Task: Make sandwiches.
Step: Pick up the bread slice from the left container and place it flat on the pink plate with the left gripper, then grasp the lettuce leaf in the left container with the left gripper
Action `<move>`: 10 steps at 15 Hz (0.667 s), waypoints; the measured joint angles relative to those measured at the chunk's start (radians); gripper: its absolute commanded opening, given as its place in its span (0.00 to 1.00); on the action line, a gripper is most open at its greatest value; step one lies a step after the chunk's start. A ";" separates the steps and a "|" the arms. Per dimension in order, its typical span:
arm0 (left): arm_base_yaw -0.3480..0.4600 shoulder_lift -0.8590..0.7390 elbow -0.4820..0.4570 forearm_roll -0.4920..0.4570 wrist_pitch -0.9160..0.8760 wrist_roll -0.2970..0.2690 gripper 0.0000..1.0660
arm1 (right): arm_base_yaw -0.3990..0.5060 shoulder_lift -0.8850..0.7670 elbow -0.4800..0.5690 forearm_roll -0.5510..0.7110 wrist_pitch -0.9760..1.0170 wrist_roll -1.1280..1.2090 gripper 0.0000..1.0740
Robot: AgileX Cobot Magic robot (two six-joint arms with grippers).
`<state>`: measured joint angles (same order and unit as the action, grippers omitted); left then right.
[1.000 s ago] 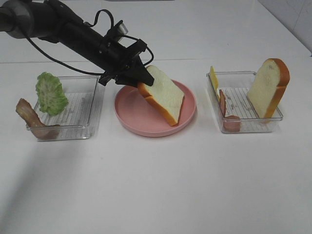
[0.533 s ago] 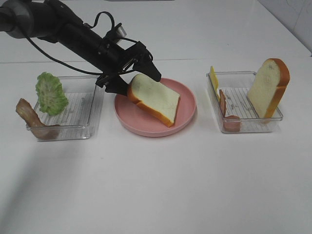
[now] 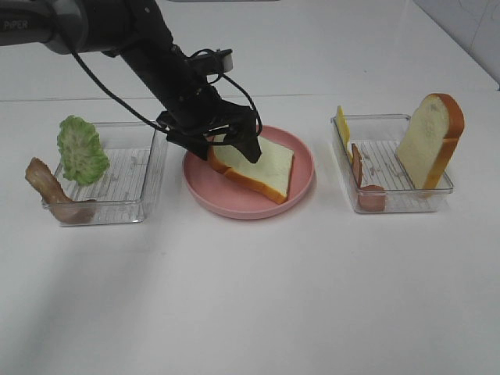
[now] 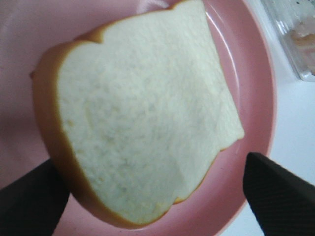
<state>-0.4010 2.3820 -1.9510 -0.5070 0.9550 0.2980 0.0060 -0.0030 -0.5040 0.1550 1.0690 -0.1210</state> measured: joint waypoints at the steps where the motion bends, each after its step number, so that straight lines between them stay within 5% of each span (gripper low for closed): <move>1: -0.015 -0.016 -0.003 0.064 -0.020 -0.042 0.85 | 0.000 0.000 0.000 0.000 0.000 0.000 0.75; 6: -0.031 -0.033 -0.077 0.230 0.064 -0.208 0.84 | 0.000 0.000 0.000 0.000 0.000 0.000 0.75; 10: -0.031 -0.034 -0.313 0.447 0.250 -0.350 0.77 | 0.000 0.000 0.000 0.000 0.000 0.000 0.75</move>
<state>-0.4320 2.3480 -2.2640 -0.0600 1.2050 -0.0520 0.0060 -0.0030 -0.5040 0.1550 1.0690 -0.1210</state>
